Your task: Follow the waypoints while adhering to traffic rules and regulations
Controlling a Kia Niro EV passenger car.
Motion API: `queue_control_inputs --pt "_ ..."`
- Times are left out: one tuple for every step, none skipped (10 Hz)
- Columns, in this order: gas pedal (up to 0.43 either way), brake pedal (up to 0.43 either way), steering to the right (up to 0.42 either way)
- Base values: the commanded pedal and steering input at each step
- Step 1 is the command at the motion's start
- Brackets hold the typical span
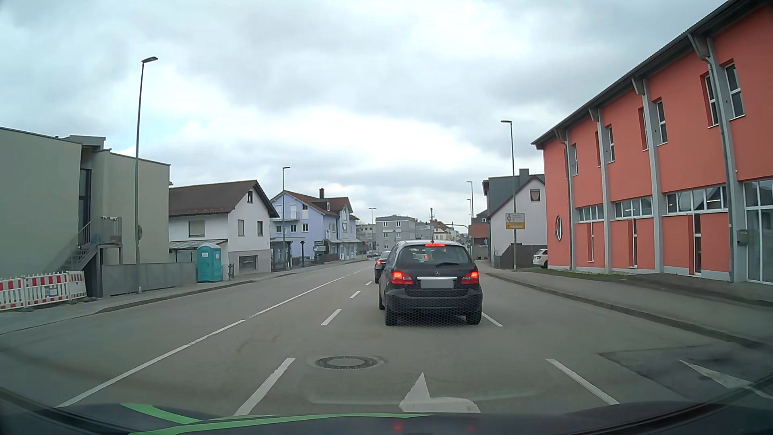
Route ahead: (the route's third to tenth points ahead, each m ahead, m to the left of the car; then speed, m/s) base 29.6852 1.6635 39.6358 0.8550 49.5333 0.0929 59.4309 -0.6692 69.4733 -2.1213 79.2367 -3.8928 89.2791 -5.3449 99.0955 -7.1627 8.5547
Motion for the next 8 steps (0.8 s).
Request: queue_control_inputs --pt "0.000 0.262 0.013" --pt "0.000 0.262 0.013" --pt "0.000 0.268 0.013" --pt "0.000 0.274 0.013" --pt "0.000 0.280 0.013" --pt "0.000 0.287 0.013" --pt "0.000 0.293 0.013" --pt "0.000 0.317 0.013"
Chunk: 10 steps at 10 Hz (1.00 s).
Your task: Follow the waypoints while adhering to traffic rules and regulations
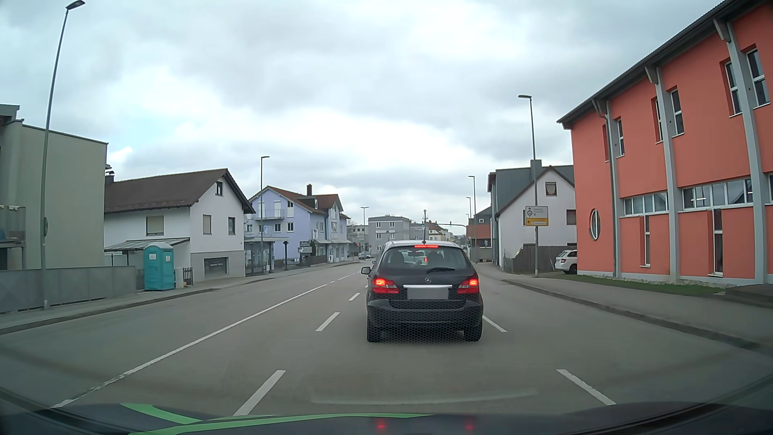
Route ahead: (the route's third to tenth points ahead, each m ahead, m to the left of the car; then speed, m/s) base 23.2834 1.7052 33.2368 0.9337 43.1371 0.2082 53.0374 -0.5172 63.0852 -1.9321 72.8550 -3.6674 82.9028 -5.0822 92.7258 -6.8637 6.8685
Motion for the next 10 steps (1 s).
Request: queue_control_inputs --pt "0.000 0.323 0.013" --pt "0.000 0.329 0.013" --pt "0.000 0.329 0.013" --pt "0.000 0.335 0.013" --pt "0.000 0.329 0.013" --pt "0.000 0.329 0.013" --pt "0.000 0.317 0.013" --pt "0.000 0.305 0.013" --pt "0.000 0.299 0.013" --pt "0.000 0.293 0.013"
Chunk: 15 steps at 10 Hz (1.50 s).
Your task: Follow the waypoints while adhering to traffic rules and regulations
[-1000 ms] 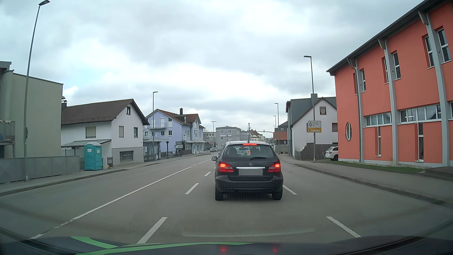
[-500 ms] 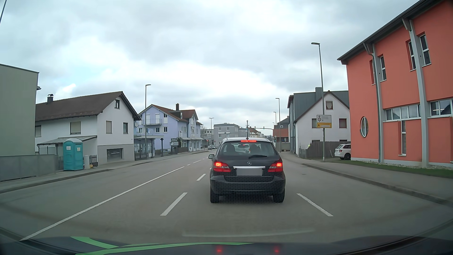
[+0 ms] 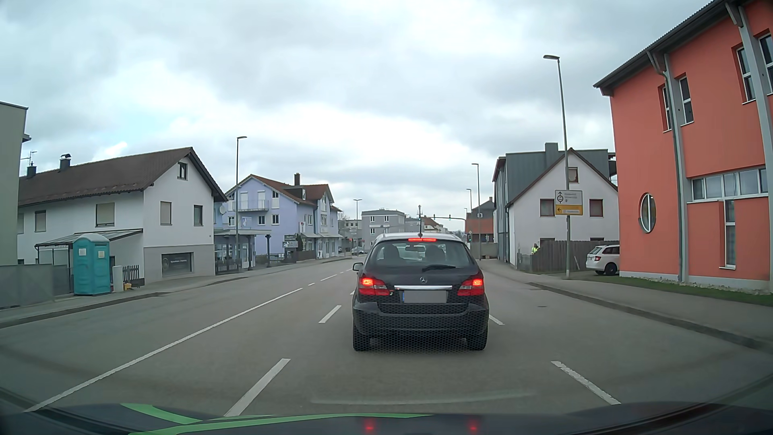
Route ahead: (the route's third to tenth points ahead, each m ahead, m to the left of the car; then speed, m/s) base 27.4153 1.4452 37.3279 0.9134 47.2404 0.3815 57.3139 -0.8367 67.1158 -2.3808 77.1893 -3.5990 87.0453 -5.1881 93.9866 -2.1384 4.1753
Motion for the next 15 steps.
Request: queue_control_inputs --pt "0.000 0.293 0.013" --pt "0.000 0.293 0.013" --pt "0.000 0.287 0.013" --pt "0.000 0.280 0.013" --pt "0.000 0.274 0.014" --pt "0.000 0.274 0.015" --pt "0.000 0.274 0.015" --pt "0.000 0.268 0.016" --pt "0.000 0.268 0.016" --pt "0.000 0.262 0.016" --pt "0.000 0.256 0.017" --pt "0.000 0.250 0.018" --pt "0.000 0.244 0.018" --pt "0.000 0.244 0.019" --pt "0.000 0.244 0.019"
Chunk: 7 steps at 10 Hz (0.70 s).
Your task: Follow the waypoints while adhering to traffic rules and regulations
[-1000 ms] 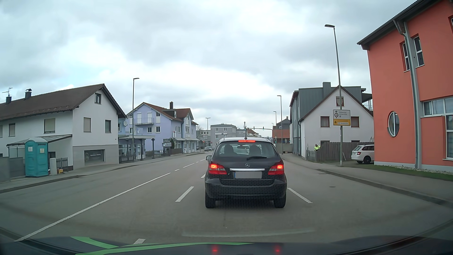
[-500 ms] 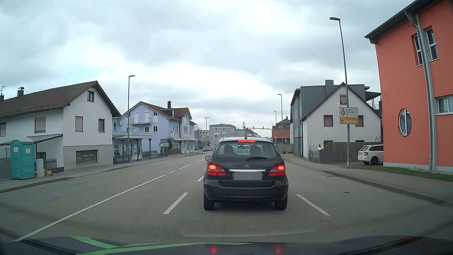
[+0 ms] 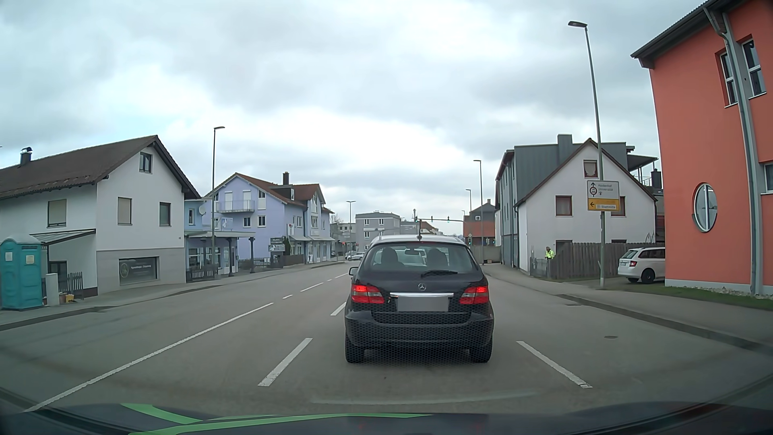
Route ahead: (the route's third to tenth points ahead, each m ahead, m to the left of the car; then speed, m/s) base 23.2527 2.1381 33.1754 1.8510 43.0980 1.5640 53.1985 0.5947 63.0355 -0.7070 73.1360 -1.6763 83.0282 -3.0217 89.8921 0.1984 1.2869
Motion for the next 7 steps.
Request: queue_control_inputs --pt "0.000 0.244 0.019" --pt "0.000 0.238 0.018" --pt "0.000 0.232 0.018" --pt "0.000 0.195 0.018" --pt "0.000 0.152 0.016" --pt "0.000 0.128 0.015" --pt "0.000 0.116 0.015"
